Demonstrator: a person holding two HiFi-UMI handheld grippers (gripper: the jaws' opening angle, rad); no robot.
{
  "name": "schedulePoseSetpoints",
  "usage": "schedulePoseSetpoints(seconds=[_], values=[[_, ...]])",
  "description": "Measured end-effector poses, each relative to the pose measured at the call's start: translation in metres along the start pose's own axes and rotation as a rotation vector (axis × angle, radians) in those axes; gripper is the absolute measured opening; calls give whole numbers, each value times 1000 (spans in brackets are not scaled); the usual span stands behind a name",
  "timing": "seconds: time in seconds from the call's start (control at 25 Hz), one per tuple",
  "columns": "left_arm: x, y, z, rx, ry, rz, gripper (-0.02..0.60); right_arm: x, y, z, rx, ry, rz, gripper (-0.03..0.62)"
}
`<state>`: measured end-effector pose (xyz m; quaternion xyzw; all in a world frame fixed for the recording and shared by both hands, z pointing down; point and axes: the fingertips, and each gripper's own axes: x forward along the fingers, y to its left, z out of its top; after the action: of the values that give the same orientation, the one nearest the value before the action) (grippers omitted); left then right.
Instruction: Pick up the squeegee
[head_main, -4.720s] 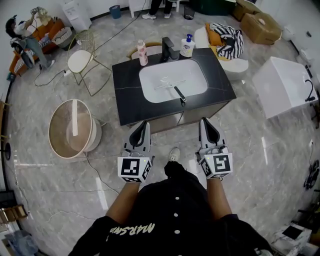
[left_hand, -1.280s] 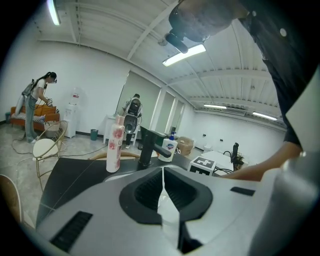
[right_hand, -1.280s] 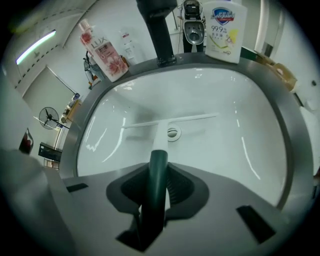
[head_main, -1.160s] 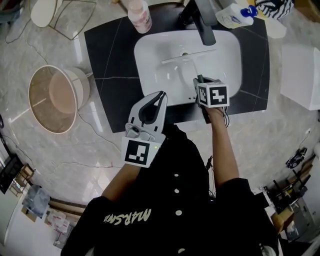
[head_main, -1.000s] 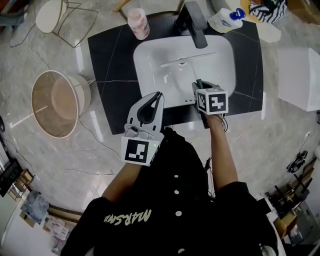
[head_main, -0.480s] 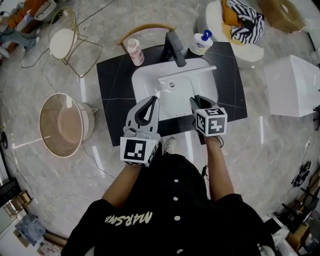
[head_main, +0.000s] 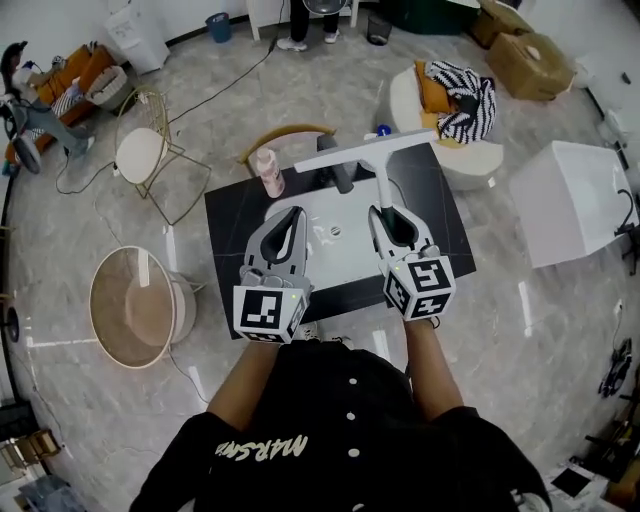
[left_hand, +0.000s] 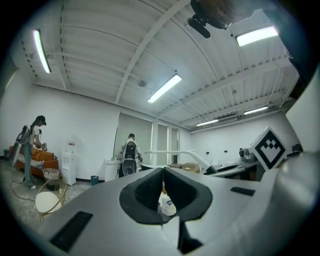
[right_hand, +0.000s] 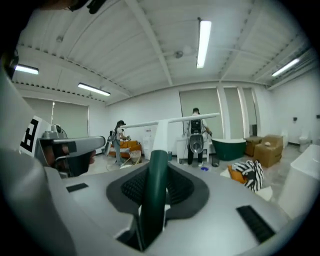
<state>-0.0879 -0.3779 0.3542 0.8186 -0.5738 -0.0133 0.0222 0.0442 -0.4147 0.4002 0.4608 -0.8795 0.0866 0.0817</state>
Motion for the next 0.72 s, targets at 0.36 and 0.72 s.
schedulePoseSetpoints(seconds=[0.36, 0.72], values=[[1, -1, 37, 52, -83, 5, 18, -24, 7, 66, -104, -284, -49, 71], [-3, 3, 65, 80, -154, 15, 18, -46, 17, 104, -160, -432, -67, 71]])
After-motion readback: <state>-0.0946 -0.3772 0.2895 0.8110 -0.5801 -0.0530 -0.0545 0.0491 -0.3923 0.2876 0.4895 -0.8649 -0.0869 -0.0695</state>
